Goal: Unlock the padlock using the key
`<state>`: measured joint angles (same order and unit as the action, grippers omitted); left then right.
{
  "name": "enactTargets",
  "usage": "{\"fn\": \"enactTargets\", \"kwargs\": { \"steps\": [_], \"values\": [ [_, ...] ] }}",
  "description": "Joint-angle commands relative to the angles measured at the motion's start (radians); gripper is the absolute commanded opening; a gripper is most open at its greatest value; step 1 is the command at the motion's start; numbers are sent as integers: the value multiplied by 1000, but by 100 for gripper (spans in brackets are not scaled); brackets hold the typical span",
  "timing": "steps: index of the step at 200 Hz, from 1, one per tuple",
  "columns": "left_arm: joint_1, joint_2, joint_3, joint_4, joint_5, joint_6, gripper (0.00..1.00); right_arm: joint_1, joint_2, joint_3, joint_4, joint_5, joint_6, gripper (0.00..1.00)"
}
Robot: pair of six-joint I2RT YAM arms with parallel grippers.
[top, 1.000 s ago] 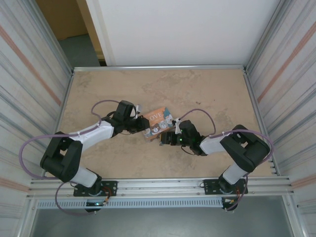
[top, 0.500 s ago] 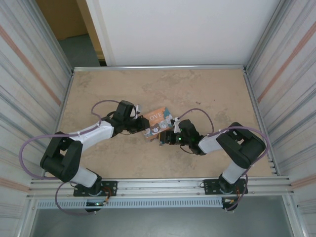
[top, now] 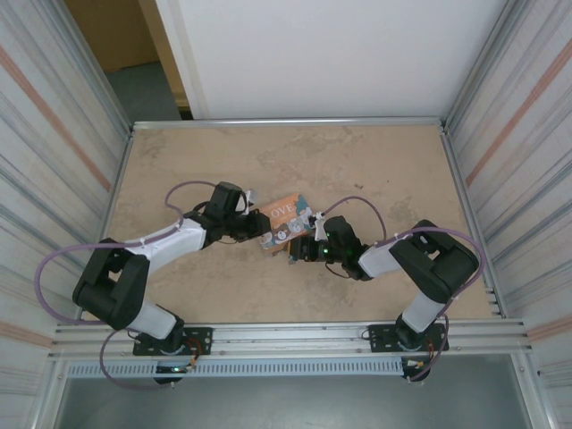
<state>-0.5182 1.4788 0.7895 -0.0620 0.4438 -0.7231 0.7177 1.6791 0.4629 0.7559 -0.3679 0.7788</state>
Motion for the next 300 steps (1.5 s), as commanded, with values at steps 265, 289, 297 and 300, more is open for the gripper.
{"fn": "enactTargets", "kwargs": {
  "steps": [265, 289, 297, 300],
  "values": [
    [-3, 0, -24, -61, -24, 0, 15, -39, 37, -35, 120, -79, 22, 35],
    [-3, -2, -22, -62, -24, 1, 15, -43, 48, -33, 121, -74, 27, 38],
    [-3, -2, -23, -64, -26, 2, 15, -42, 51, -30, 123, -79, 27, 38],
    [-3, -2, -23, -64, -26, 1, 15, -42, 52, -29, 124, -81, 27, 38]
  ]
}}
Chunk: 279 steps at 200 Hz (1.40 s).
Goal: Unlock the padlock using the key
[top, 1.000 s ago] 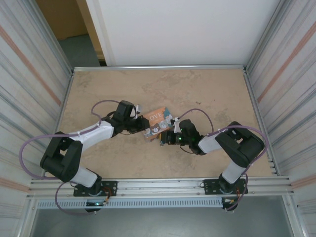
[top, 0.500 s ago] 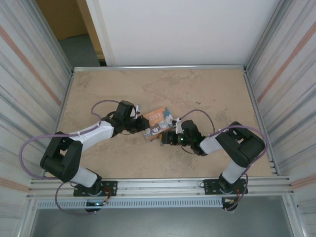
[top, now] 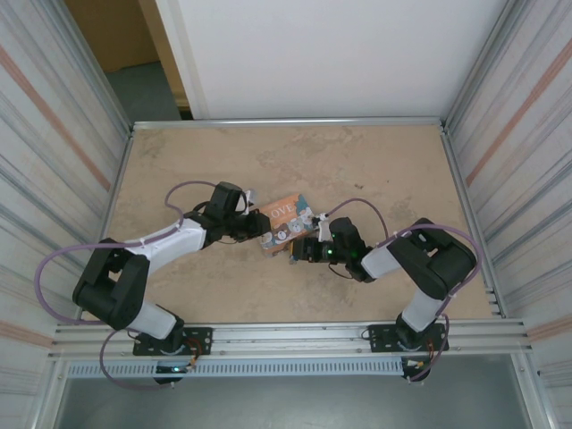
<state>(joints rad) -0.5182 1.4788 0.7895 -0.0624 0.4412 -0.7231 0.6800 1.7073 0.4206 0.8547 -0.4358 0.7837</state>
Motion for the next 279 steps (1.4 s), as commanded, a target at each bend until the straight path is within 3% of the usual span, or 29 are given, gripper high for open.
{"fn": "enactTargets", "kwargs": {
  "steps": [1, 81, 174, 279],
  "values": [
    [-3, -2, -23, -63, -24, 2, 15, -5, 24, 14, 26, -13, 22, 38],
    [-3, 6, -15, -66, -22, 3, 15, -4, 40, 15, 109, -103, 26, 34],
    [-3, 8, -9, -70, -23, 7, 15, -1, 35, -3, 107, -124, 17, 26],
    [-3, 2, -14, -79, -30, 9, 15, 2, 27, -6, 78, -75, 26, 6]
  ]
}}
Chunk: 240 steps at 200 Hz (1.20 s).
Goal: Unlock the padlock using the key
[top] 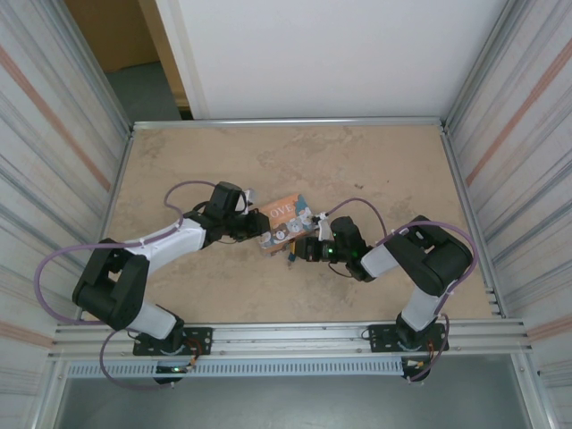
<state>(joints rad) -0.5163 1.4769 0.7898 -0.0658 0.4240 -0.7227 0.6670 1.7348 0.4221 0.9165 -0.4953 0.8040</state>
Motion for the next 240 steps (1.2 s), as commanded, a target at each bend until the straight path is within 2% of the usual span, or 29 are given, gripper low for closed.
{"fn": "enactTargets", "kwargs": {
  "steps": [1, 41, 146, 240],
  "values": [
    [-5, 3, -15, -76, -15, 8, 15, 15, -1, -8, 16, -15, 7, 6],
    [-5, -10, -26, -81, -20, 8, 15, 14, -21, -29, 16, 26, 25, 0],
    [-19, -21, -60, -82, -25, 7, 15, 16, -117, -100, 37, 179, 124, 0],
    [-31, -50, -100, -75, -36, -2, 15, 46, -78, -108, 130, 311, 281, 0]
  ]
}}
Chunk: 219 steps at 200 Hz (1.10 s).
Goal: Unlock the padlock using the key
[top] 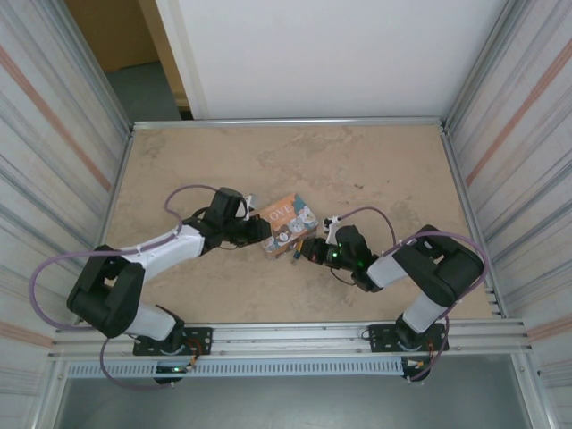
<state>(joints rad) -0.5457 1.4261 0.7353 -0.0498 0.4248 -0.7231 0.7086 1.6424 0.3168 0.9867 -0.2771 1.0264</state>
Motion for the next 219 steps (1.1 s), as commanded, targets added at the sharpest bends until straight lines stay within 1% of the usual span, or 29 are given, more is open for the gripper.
{"fn": "enactTargets", "kwargs": {
  "steps": [1, 31, 64, 93, 97, 112, 219],
  "values": [
    [-1, 0, -45, -91, -37, -1, 15, 4, 16, -3, 60, 93, 60, 0],
    [-2, 2, -46, -87, -39, 0, 15, 11, 59, 17, 92, 114, 91, 0],
    [-2, 2, -51, -85, -43, 2, 15, 8, 125, 27, 169, 127, 133, 0],
    [-2, 2, -53, -81, -41, 4, 15, -6, 172, 38, 211, 116, 135, 0],
    [-2, 2, -54, -79, -40, 2, 15, -8, 176, 38, 216, 115, 167, 0],
    [-2, 2, -54, -75, -39, 1, 15, -17, 193, 43, 230, 110, 177, 0],
    [9, 4, -59, -74, -37, 3, 15, -61, 204, 62, 230, 90, 172, 0]
  ]
}}
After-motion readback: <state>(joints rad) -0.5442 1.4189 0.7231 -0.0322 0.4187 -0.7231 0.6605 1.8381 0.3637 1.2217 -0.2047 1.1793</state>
